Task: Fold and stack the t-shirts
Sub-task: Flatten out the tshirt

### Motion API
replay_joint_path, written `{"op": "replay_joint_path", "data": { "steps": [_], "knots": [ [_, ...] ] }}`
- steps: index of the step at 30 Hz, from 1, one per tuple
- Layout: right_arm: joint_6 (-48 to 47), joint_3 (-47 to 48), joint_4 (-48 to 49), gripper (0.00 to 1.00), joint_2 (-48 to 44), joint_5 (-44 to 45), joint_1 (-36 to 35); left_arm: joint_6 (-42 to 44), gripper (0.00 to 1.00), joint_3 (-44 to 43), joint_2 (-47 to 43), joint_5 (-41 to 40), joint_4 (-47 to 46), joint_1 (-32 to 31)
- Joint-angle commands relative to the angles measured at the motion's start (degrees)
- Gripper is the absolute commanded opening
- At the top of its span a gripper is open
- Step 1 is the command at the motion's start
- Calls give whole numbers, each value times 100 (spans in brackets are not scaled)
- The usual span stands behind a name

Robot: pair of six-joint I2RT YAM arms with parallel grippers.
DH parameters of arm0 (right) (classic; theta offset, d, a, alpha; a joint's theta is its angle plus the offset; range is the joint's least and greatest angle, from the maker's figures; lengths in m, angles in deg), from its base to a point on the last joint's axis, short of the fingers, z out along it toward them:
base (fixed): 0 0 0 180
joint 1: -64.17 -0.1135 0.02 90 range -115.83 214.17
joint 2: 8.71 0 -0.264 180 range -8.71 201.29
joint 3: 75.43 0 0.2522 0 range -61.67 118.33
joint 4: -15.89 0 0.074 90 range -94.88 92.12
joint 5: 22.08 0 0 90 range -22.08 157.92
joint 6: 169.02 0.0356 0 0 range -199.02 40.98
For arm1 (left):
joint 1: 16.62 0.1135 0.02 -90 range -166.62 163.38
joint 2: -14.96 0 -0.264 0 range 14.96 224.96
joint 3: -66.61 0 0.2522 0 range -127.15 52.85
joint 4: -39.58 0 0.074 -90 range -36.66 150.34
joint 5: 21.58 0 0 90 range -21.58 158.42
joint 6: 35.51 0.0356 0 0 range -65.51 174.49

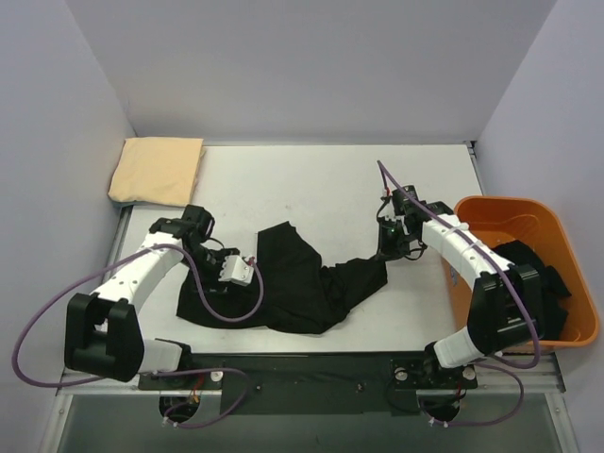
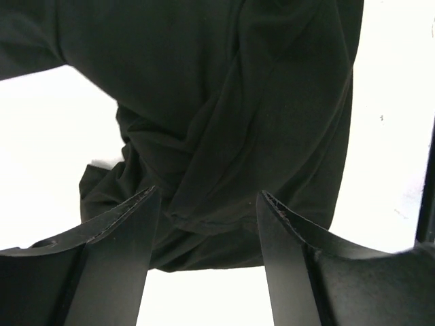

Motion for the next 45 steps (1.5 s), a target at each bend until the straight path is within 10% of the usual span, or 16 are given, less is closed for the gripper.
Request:
{"op": "replay_joint_path", "data": {
  "steps": [1,9,12,18,27,38,45],
  "knots": [
    [23,150,-370,0,-280,107,-5,1116,63,-65,433,121,144,-10],
    [-38,238,-519,0,-554,212,-5,1142,31,199,452,-211,37,-89],
    [-39,317,-642,0,-676,265,21,1055,0,226,329,-440,248,-89],
    [-21,1054,-923,0,-1650,273,417,-276,0,-502,-179,-599,170,7],
    [-793,4366,-1424,0,-2751,1152,619,-3092,0,-4375,-1138,-703,180,42],
    [-1585,7591,-1478,0,-3085,2084,619,-3499,0,-7278,-1657,-977,29,51],
    [-1603,7885,-1126,0,-3471,2058,619,-3700,0,-8168,-1605,-599,416,86]
  ]
}}
